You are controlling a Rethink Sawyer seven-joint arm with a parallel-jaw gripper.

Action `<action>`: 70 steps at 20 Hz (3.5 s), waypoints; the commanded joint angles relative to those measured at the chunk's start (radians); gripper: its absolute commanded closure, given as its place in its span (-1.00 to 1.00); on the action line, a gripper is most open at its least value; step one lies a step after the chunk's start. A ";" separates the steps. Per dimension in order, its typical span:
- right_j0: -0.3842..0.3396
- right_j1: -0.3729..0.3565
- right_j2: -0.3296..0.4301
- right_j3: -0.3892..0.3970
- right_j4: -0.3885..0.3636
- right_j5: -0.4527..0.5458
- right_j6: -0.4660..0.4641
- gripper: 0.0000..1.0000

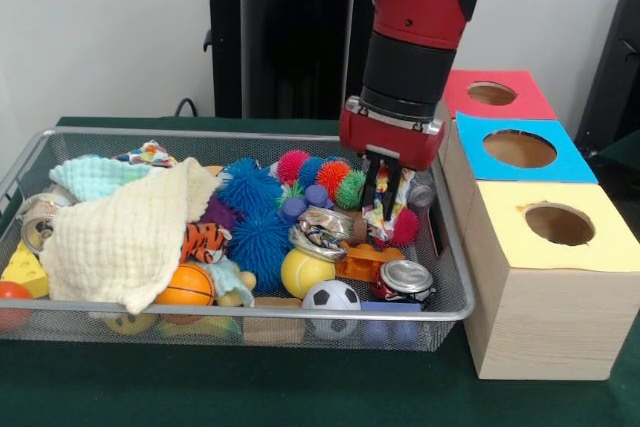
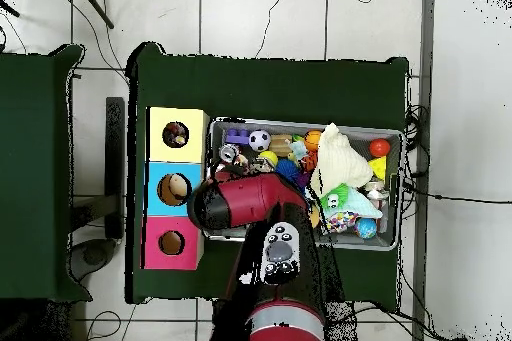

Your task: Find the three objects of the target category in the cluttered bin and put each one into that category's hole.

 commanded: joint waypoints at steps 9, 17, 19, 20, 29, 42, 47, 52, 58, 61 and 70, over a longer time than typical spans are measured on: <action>0.029 -0.047 0.092 -0.079 0.028 0.185 -0.010 1.00; 0.088 -0.033 0.083 -0.164 0.052 0.261 0.027 1.00; 0.100 -0.033 0.075 -0.162 0.053 0.257 0.042 1.00; 0.104 -0.037 0.072 -0.158 0.055 0.258 0.046 1.00; 0.158 -0.033 0.038 -0.155 0.091 0.269 0.096 1.00; 0.187 -0.001 0.017 -0.165 0.129 0.255 0.135 1.00; 0.208 0.009 -0.004 -0.181 0.142 0.260 0.147 1.00; 0.219 0.018 -0.026 -0.191 0.146 0.259 0.136 1.00; 0.183 0.008 -0.032 -0.184 0.112 0.235 0.054 1.00; 0.151 -0.009 -0.025 -0.180 0.096 0.246 0.006 1.00; 0.105 -0.010 -0.028 -0.212 0.056 0.254 -0.060 1.00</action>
